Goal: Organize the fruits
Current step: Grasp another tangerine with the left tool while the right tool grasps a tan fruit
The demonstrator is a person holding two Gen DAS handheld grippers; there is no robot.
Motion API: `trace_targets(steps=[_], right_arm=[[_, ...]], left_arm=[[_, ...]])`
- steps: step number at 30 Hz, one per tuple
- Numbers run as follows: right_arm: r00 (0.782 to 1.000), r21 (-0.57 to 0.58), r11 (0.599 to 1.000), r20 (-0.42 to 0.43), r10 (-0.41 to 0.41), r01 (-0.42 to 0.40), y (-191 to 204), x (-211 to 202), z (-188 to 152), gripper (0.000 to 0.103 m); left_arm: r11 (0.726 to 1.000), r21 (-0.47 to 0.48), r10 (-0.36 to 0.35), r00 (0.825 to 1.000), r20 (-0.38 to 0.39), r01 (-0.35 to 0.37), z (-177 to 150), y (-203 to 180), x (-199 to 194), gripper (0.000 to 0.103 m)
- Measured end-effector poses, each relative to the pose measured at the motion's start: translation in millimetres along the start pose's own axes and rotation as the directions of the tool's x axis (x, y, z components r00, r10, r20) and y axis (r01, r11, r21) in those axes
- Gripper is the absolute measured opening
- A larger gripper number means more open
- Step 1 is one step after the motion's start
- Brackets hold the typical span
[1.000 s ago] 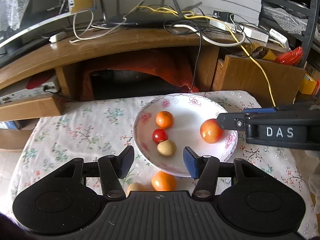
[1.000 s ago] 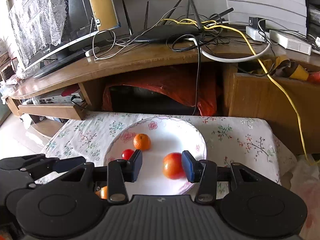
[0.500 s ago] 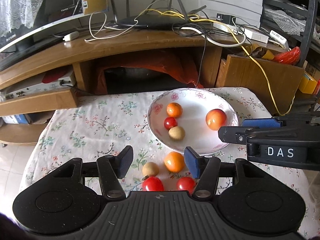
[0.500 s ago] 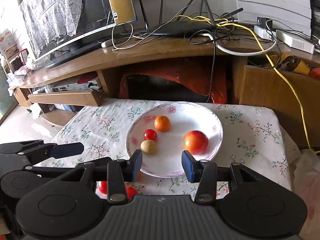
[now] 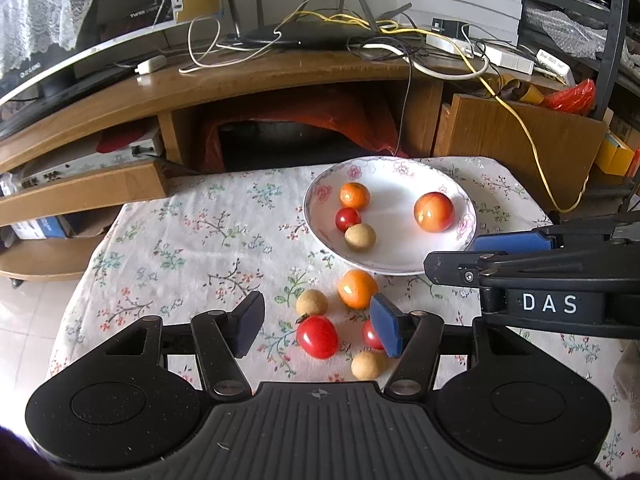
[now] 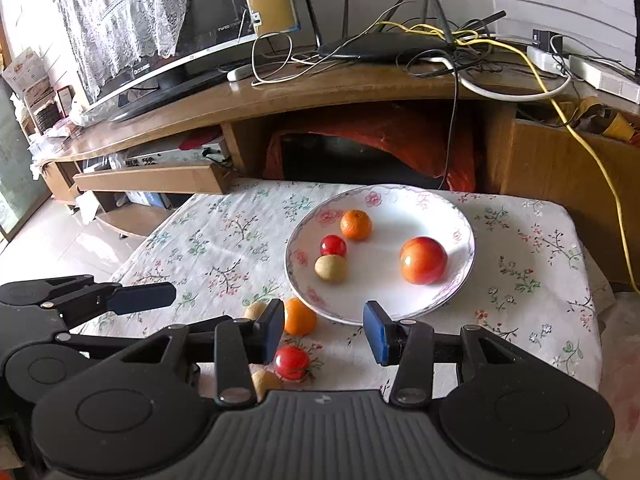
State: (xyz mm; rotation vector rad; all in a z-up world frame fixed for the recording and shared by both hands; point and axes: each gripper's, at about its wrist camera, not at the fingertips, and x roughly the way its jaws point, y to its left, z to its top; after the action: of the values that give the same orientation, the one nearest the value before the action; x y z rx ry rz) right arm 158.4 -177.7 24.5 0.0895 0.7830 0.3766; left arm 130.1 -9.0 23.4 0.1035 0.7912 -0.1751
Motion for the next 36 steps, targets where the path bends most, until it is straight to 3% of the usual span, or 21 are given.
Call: trace_targets(steps=[20,36], right_arm=[[0.994,-0.042,0.999,-0.109,0.016,-0.02,12.1,27.2,-16.6,0.043],[0.978,-0.097,0.991,-0.196,0.077,-0.097,41.2,50.9,-38.1,0.043]], left_arm=[[0.999,-0.039,0.023,0.998,-0.066,-0.025,-23.3,33.1,0.6,0.068],[0.998,-0.067,0.014,0.994,-0.108,-0.021,-41.5,59.3,1.4,0.069]])
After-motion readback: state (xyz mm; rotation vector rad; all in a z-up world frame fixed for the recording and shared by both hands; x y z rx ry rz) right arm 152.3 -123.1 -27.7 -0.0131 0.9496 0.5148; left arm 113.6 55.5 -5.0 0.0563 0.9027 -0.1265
